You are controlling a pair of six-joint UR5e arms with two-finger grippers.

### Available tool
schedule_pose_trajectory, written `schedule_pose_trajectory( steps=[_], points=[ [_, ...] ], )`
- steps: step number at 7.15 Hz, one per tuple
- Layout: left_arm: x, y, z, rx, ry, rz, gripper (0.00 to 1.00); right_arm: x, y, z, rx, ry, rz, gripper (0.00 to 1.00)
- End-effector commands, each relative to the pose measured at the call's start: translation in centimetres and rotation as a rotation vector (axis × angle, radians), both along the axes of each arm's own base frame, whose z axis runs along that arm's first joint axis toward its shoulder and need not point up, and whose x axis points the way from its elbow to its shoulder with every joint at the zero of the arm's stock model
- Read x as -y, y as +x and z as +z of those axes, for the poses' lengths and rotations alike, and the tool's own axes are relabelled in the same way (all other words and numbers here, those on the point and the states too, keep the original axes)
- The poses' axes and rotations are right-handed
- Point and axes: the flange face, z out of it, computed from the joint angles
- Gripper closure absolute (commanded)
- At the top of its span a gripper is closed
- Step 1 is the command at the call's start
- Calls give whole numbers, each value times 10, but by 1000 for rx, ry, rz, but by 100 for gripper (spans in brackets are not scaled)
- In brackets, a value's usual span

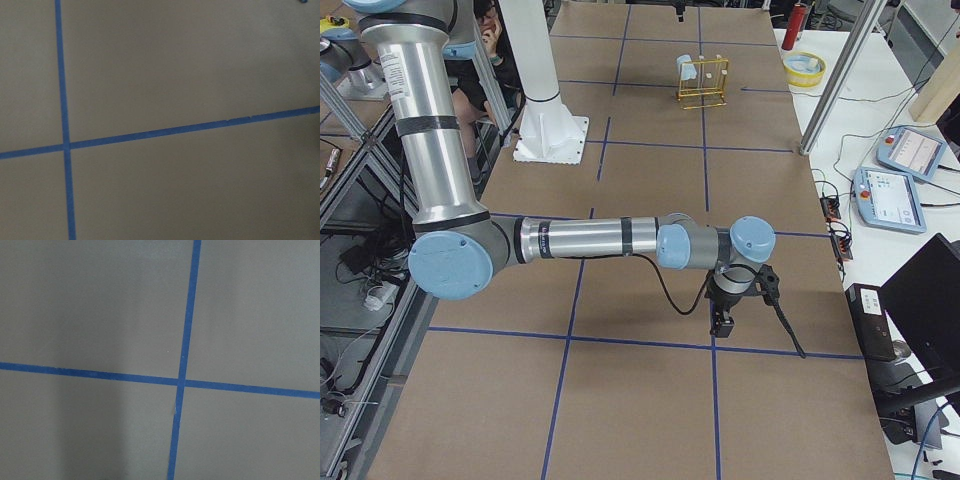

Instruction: Hang cup on cup holder

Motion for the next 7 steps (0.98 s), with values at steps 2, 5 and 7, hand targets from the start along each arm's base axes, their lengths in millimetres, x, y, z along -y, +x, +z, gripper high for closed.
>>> schedule_pose_trajectory(
  steps=[2, 5, 7],
  points=[
    [22, -70, 19, 86, -26, 98, 0, 0, 0, 0, 0, 0, 0, 0],
    [35, -129, 65, 109, 3, 134, 0, 0, 0, 0, 0, 0, 0, 0],
    [38, -135, 64, 58, -1, 123, 0, 0, 0, 0, 0, 0, 0, 0]
  ],
)
